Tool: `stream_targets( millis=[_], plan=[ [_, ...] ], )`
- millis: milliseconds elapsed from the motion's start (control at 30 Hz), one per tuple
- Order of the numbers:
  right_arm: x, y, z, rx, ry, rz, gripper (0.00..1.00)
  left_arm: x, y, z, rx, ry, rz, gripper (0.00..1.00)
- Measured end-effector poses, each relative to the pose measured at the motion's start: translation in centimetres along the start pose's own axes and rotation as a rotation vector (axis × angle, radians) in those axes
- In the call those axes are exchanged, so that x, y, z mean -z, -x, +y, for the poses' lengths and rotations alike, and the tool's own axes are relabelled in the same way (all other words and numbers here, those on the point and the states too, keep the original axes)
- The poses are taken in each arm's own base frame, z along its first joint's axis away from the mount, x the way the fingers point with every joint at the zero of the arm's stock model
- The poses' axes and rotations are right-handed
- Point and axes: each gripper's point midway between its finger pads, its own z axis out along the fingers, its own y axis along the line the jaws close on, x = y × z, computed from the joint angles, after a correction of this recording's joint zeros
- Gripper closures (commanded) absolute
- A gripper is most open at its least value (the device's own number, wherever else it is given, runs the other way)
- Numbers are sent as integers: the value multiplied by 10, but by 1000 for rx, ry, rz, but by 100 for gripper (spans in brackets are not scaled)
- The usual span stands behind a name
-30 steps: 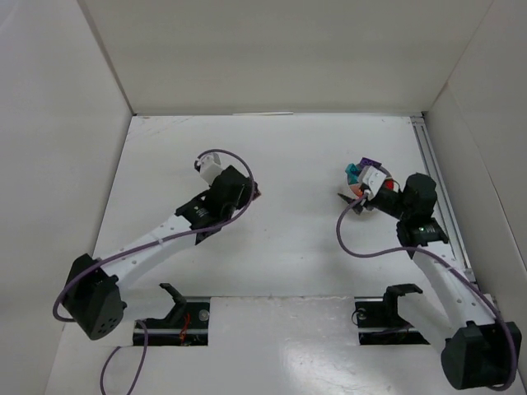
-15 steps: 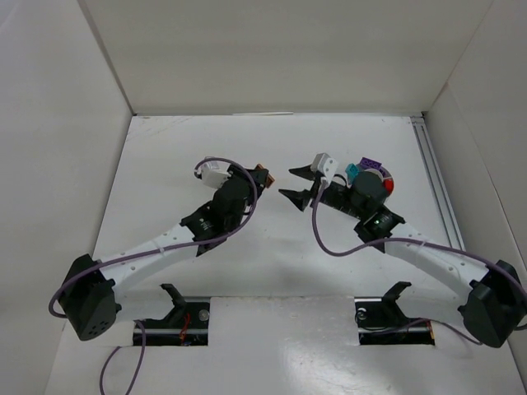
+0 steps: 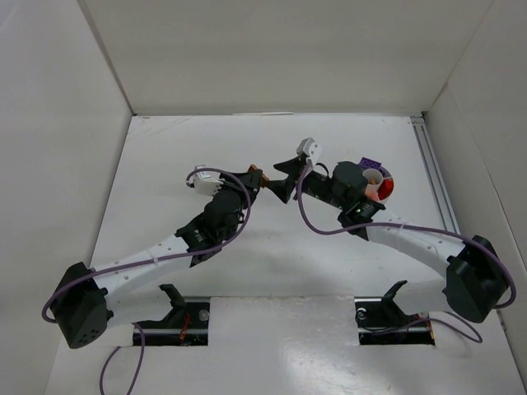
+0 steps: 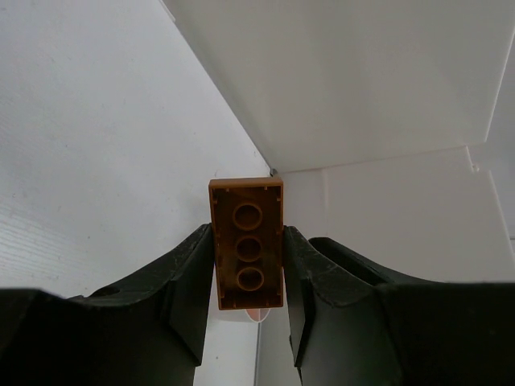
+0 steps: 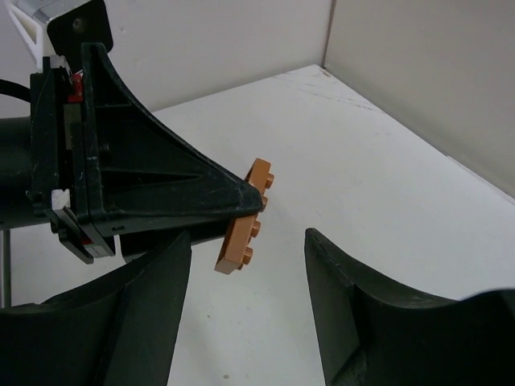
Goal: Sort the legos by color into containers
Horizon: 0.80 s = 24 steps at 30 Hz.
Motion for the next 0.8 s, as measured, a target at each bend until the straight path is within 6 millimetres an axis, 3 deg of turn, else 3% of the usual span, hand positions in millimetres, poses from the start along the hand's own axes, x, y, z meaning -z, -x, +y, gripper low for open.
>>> stream_targets(
  millis=[267,500,600,800],
  plan=[
    [-16,-10,10,-20,58,24,38,3,3,-2,18,-35,-19,84],
    [-24,-11,14,-30,92,31,48,6,5,-10,12,-76,-33,84],
    [-26,-11,15,-31,107,33,56,8,6,-13,5,-90,-45,82],
    [-27,-11,12,-35,93,33,82,10,5,-17,-12,-114,-51,81]
  ],
)
